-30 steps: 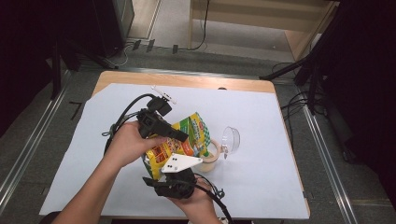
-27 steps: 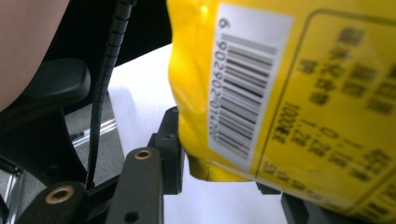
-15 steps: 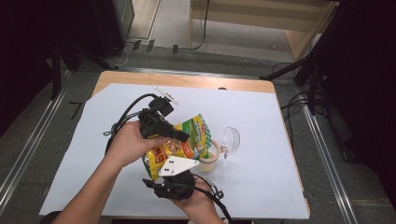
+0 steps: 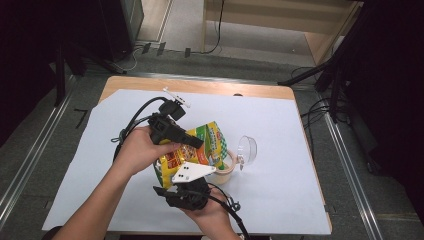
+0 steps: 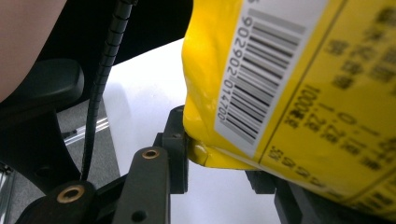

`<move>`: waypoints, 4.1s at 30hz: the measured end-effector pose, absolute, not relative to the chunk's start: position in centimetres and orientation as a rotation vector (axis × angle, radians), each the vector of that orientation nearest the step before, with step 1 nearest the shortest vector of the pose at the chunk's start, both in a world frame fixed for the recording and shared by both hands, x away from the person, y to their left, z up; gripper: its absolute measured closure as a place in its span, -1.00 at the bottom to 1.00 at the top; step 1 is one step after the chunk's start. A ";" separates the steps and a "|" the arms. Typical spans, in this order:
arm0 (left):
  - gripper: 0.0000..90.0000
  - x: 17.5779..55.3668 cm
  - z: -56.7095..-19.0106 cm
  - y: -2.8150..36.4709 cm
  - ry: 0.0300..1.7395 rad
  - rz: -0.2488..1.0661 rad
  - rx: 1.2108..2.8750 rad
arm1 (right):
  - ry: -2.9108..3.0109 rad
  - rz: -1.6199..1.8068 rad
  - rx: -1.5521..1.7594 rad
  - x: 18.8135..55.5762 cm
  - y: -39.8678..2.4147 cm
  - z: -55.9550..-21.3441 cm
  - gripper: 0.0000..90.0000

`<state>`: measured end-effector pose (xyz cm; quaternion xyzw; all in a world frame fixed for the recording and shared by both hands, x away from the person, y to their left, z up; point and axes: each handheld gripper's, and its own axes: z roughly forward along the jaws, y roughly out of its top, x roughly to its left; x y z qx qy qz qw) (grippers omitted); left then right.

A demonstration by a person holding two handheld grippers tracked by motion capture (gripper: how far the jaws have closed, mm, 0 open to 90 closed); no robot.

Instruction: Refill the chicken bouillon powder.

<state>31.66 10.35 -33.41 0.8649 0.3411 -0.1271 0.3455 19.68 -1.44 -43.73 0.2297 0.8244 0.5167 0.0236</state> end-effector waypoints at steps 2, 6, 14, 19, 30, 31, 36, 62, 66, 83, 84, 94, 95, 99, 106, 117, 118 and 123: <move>0.78 32.0 -33.3 10.3 0.884 -0.331 2.249 | 2.559 1.592 0.725 20.0 -1.3 -43.5 0.49; 0.78 32.3 -33.2 10.5 0.888 -0.316 2.239 | 2.551 1.602 0.731 20.5 -1.3 -43.4 0.49; 0.78 32.1 -32.8 10.3 0.882 -0.286 2.250 | 2.541 1.628 0.733 20.7 -1.2 -43.5 0.49; 0.77 32.0 -33.0 10.3 0.879 -0.286 2.246 | 2.545 1.620 0.732 20.6 -1.3 -43.6 0.49; 0.76 31.6 -32.8 10.1 0.865 -0.266 2.244 | 2.541 1.630 0.721 20.6 -1.4 -43.6 0.50; 0.76 31.6 -32.9 10.1 0.860 -0.270 2.249 | 2.545 1.631 0.728 20.6 -1.5 -43.7 0.50; 0.76 31.4 -33.0 9.9 0.843 -0.280 2.245 | 2.531 1.646 0.743 20.3 -1.5 -44.1 0.50; 0.76 30.6 -32.5 9.8 0.812 -0.312 2.221 | 2.523 1.637 0.721 20.0 -1.4 -44.0 0.54; 0.76 30.9 -32.8 9.9 0.850 -0.367 2.204 | 2.529 1.641 0.725 20.1 -1.5 -44.0 0.54; 0.77 30.5 -32.2 9.8 0.907 -0.375 2.186 | 2.521 1.660 0.741 20.5 -1.4 -44.3 0.58; 0.77 30.5 -32.2 9.7 0.909 -0.374 2.184 | 2.525 1.658 0.746 20.6 -1.4 -44.3 0.58; 0.75 30.6 -32.4 9.5 0.916 -0.376 2.185 | 2.541 1.671 0.789 20.9 -1.4 -44.5 0.59; 0.75 30.7 -32.4 9.5 0.914 -0.378 2.185 | 2.543 1.681 0.797 20.9 -1.4 -44.5 0.60; 0.74 30.7 -32.2 9.4 0.909 -0.378 2.172 | 2.544 1.731 0.812 20.9 -1.5 -44.3 0.59; 0.74 31.1 -32.4 9.6 0.908 -0.396 2.160 | 2.543 1.740 0.802 20.9 -1.5 -44.0 0.58; 0.75 31.2 -32.4 9.7 0.909 -0.379 2.160 | 2.536 1.715 0.796 20.8 -1.5 -43.9 0.56; 0.75 31.1 -32.4 9.7 0.909 -0.382 2.160 | 2.537 1.714 0.797 20.8 -1.5 -43.9 0.56; 0.75 31.1 -32.4 9.7 0.907 -0.376 2.160 | 2.537 1.710 0.794 20.8 -1.5 -44.0 0.57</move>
